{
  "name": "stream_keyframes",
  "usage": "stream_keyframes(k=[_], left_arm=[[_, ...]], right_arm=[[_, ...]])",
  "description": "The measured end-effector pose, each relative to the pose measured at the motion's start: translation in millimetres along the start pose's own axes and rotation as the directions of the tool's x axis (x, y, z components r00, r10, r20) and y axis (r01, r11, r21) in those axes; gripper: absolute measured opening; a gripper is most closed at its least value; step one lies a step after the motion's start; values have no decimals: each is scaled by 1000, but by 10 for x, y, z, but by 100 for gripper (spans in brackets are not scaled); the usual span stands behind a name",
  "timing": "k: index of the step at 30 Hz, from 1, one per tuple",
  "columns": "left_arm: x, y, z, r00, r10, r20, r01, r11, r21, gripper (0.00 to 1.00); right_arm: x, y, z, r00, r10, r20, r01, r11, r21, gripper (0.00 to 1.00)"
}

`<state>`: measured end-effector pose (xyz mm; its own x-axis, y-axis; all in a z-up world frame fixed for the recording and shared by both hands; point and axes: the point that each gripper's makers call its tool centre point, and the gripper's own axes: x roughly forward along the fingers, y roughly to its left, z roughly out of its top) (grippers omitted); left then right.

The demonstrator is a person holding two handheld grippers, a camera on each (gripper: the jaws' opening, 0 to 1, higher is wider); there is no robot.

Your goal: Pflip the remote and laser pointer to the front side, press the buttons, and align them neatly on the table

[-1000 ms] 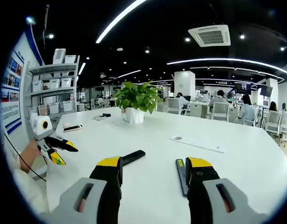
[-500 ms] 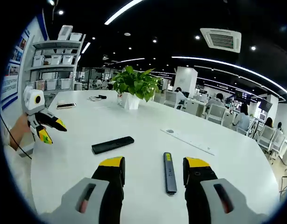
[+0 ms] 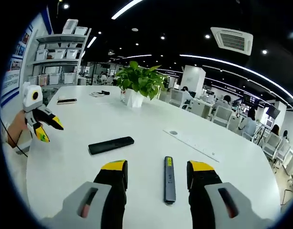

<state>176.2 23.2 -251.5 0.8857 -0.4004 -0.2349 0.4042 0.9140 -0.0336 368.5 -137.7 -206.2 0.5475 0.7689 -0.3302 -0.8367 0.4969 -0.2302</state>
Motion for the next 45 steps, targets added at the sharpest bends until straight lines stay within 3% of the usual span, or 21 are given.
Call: stream_keyframes(k=[6,12,22,27,28,31,33,40,45], left_arm=[[-79,166,46,996,83,39,-82,996,-17,38],[-104,176,19,996,80,36,-79,997,-25,39],[-57,108,-36,999,49,3,-49,999,-11,41],[-57,107,-18,999,50,-2,-50,999,-2,41],[-60,108,-18,999,52,-4,-52,999,1,41],[-65,105,-32,998,54,-13,-53,999,8,41],[-65,102,-51,998,52,-21,-52,999,9,42],[-23,106,-64,998,53,-34,-52,999,10,41],[30,94,-79,998,48,-48,-48,999,13,41]], right_arm=[[83,16,-132,1000,-3,-13,4,998,67,47],[245,97,-316,998,26,-57,-23,998,61,47],[364,-115,-156,997,34,-66,-31,998,50,47],[405,-135,-218,997,28,-72,-24,998,57,45],[407,-172,-281,998,-11,-66,14,999,49,44],[411,-172,-364,998,-21,-58,25,998,64,44],[418,-169,-361,999,-11,-43,15,995,95,44],[432,-251,-326,999,-27,-22,28,996,83,44],[467,-355,-306,998,-25,-57,29,998,59,44]])
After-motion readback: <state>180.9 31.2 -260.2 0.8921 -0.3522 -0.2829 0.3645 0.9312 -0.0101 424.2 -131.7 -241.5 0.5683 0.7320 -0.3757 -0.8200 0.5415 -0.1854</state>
